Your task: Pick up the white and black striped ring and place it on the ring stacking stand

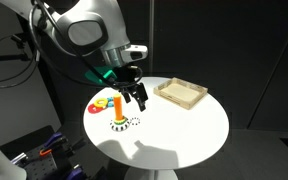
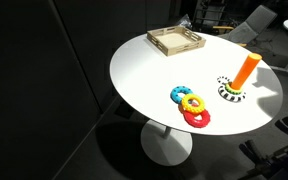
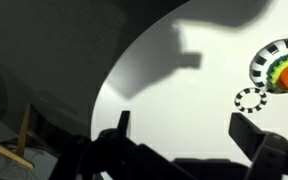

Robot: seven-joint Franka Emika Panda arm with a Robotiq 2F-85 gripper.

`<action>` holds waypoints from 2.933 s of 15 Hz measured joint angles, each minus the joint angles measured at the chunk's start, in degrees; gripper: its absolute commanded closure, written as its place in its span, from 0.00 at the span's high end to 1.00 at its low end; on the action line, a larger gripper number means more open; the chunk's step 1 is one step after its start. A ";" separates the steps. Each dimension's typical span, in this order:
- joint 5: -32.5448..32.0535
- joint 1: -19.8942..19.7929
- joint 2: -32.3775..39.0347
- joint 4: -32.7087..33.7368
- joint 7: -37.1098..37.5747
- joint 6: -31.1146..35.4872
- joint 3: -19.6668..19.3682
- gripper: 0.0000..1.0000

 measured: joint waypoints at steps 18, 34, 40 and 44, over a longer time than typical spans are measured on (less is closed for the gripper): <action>-5.67 -0.80 9.71 0.06 11.08 9.04 1.48 1.00; 5.80 6.66 29.19 3.54 18.43 28.62 0.25 1.00; 14.11 7.60 33.98 6.54 16.52 30.79 2.63 1.00; 17.23 7.47 36.12 8.32 15.55 30.99 4.25 1.00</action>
